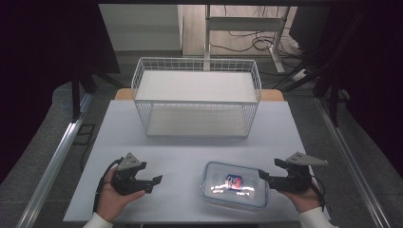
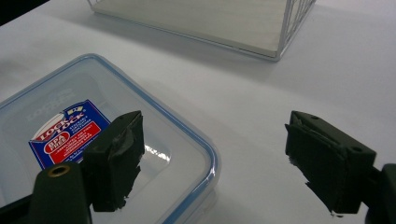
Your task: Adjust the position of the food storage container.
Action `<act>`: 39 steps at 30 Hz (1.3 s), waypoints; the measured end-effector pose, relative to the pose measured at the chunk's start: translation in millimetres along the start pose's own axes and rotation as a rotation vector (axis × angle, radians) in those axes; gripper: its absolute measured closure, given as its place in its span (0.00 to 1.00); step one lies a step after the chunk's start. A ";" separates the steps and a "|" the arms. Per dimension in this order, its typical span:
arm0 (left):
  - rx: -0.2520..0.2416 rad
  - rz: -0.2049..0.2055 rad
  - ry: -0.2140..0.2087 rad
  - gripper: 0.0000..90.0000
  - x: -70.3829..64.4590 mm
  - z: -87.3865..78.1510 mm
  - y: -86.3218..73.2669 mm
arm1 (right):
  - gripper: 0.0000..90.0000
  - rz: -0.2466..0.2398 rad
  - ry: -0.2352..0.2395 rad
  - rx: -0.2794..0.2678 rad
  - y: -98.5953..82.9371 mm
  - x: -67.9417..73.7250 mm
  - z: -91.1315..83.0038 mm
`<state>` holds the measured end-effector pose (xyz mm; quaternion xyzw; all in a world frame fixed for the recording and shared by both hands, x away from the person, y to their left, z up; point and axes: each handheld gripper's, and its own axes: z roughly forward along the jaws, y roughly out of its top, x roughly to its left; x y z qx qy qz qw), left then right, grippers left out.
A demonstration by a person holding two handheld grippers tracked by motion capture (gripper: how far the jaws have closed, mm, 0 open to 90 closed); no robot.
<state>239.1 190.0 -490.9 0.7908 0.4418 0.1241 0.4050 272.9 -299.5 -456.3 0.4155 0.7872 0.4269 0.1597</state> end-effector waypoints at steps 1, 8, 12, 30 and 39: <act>-0.003 -0.005 -0.001 0.22 0.6 -0.1 0.1 | 0.22 -0.002 0.000 0.001 0.0 0.4 0.1; -0.001 -0.007 0.005 0.23 1.5 0.2 0.4 | 0.22 -0.001 0.000 0.003 0.3 0.4 0.2; 0.002 -0.001 0.002 0.23 0.6 0.7 0.1 | 0.23 -0.006 -0.007 0.007 0.7 1.4 -0.3; 0.021 -0.003 -0.017 0.23 -2.1 3.9 -0.4 | 0.27 0.004 -0.025 0.018 0.8 -2.1 0.2; 0.033 -0.007 -0.020 0.22 -1.0 3.8 -0.7 | 0.30 0.011 -0.031 0.028 0.8 -3.1 -1.3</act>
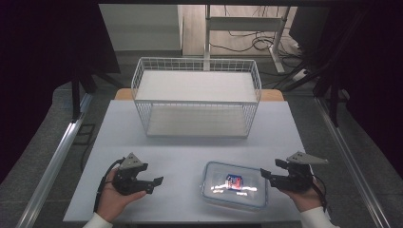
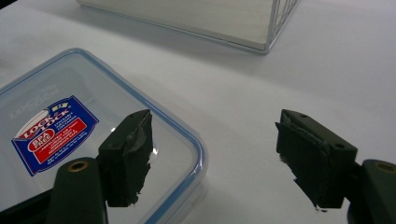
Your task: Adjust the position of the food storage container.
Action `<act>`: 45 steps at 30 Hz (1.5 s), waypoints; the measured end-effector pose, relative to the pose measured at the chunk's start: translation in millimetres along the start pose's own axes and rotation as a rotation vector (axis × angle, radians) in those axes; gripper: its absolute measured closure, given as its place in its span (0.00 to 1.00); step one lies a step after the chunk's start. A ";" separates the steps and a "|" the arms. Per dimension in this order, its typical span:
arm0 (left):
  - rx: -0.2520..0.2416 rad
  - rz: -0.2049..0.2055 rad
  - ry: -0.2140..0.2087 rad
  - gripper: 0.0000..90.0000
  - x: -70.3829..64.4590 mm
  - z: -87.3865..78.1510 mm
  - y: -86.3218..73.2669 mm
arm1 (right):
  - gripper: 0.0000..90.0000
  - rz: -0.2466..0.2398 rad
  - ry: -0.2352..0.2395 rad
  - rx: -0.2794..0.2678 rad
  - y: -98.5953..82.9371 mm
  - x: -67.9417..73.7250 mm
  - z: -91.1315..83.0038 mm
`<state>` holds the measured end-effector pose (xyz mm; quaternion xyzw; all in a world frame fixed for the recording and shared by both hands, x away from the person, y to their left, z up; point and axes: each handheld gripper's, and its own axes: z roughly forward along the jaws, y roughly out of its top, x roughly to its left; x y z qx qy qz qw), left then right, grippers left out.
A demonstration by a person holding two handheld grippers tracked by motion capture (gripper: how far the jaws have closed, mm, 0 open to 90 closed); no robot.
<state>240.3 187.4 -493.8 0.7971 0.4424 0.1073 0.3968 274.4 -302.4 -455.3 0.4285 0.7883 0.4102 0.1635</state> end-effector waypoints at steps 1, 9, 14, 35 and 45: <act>0.001 0.000 0.001 0.22 0.2 -0.1 0.0 | 0.30 -0.001 -0.001 0.001 -0.3 -0.1 0.1; -0.004 0.000 0.010 0.22 0.9 -2.5 0.5 | 0.33 0.011 -0.043 0.025 -0.5 -5.3 -6.1; 0.001 0.005 0.013 0.22 1.1 -2.6 0.3 | 0.36 0.031 -0.081 0.041 1.0 -11.2 -15.9; 0.005 0.009 0.016 0.22 1.3 -2.6 -0.2 | 0.98 -0.084 0.004 0.425 -37.3 8.6 -17.8; 0.011 0.005 0.015 0.22 0.6 -1.0 -0.2 | 0.98 -0.117 0.040 0.494 -40.2 21.6 -3.9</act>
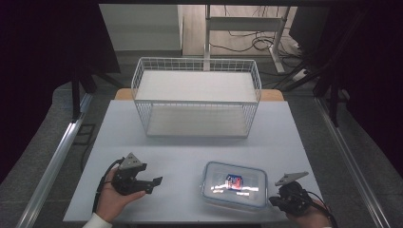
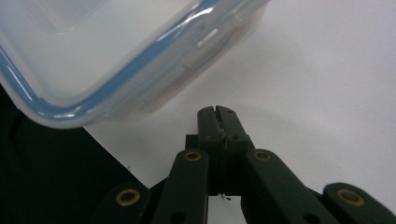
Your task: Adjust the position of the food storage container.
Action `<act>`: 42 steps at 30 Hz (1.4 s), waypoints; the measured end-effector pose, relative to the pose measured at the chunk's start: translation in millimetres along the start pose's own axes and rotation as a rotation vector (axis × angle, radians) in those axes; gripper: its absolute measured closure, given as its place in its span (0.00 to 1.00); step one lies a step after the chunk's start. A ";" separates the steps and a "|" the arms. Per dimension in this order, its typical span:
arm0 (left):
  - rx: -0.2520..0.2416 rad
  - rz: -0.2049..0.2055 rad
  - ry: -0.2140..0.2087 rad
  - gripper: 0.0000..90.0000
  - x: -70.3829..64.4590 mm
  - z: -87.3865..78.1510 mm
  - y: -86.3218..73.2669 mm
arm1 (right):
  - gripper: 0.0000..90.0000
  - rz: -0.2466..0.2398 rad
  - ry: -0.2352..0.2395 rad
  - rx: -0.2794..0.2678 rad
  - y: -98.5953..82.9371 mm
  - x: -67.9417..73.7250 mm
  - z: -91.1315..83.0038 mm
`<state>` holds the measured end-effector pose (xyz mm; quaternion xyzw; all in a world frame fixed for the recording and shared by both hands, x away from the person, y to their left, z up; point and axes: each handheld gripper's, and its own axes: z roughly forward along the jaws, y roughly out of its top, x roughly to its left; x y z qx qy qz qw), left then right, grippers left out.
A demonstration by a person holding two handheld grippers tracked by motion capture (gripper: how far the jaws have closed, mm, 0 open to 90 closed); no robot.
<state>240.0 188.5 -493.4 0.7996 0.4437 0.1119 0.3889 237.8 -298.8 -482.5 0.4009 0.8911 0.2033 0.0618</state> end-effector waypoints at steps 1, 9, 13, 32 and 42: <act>-0.001 -0.001 0.000 0.22 0.1 -0.1 0.0 | 0.98 0.000 0.004 0.001 1.0 0.6 1.1; -0.006 -0.011 0.000 0.22 1.8 -1.8 0.0 | 0.99 -0.021 0.004 0.002 16.5 8.4 6.6; -0.005 -0.013 0.002 0.22 2.8 -2.3 0.0 | 0.99 -0.020 0.008 0.000 24.2 9.2 10.6; -0.029 -0.064 0.035 0.22 19.3 -10.9 -2.5 | 0.99 -0.152 0.009 -0.021 99.8 39.8 50.7; -0.057 -0.079 0.047 0.22 23.4 -15.6 -2.3 | 0.99 -0.198 0.024 -0.019 121.1 55.6 63.4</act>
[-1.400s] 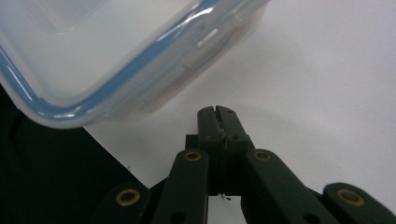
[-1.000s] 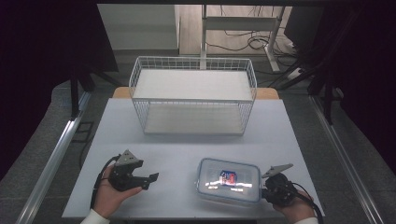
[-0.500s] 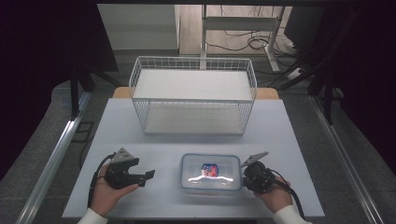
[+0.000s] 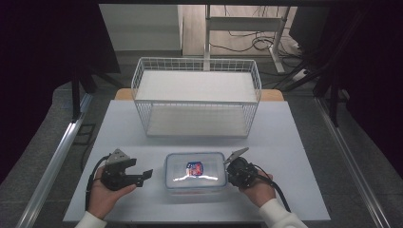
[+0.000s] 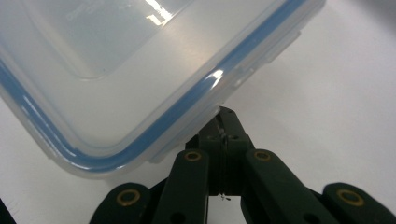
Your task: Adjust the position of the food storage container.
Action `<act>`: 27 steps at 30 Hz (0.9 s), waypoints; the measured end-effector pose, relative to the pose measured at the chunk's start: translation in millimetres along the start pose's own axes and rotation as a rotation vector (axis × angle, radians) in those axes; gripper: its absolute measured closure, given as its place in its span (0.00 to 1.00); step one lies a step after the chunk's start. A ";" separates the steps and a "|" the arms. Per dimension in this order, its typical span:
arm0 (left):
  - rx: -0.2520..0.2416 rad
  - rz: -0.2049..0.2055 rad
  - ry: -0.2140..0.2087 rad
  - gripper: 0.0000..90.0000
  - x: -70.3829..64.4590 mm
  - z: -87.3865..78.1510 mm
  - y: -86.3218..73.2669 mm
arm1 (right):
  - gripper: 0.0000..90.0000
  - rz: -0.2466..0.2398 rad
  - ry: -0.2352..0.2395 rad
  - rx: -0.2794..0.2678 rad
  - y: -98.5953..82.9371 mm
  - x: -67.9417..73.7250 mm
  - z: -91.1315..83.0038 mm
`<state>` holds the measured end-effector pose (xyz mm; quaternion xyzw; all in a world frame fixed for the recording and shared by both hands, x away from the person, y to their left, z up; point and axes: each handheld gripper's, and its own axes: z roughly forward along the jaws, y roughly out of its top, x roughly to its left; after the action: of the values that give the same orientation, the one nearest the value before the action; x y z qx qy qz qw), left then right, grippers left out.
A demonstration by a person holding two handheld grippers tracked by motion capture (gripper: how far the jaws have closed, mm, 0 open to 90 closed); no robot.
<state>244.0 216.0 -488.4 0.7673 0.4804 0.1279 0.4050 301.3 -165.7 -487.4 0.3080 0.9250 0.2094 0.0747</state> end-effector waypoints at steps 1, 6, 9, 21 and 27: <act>0.002 0.001 0.000 0.22 -0.3 0.3 0.0 | 0.99 -0.004 0.000 -0.001 0.5 1.1 0.2; 0.008 0.007 0.001 0.22 -0.8 1.7 0.0 | 0.99 -0.013 0.002 -0.005 1.1 3.8 -0.9; 0.007 0.003 0.003 0.22 -0.6 1.2 0.1 | 0.99 -0.014 0.005 -0.006 0.8 3.8 -1.0; 0.006 0.008 -0.004 0.22 -2.1 0.6 -0.3 | 0.98 0.085 -0.040 -0.143 -20.7 -21.5 -39.1; 0.009 0.013 -0.011 0.22 -4.7 1.7 -0.2 | 0.88 0.131 -0.036 -0.248 -32.2 -29.8 -50.7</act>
<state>242.5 211.2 -488.8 0.7730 0.4737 0.1242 0.4032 294.3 -224.2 -455.4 0.3599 0.8685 0.3207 0.1151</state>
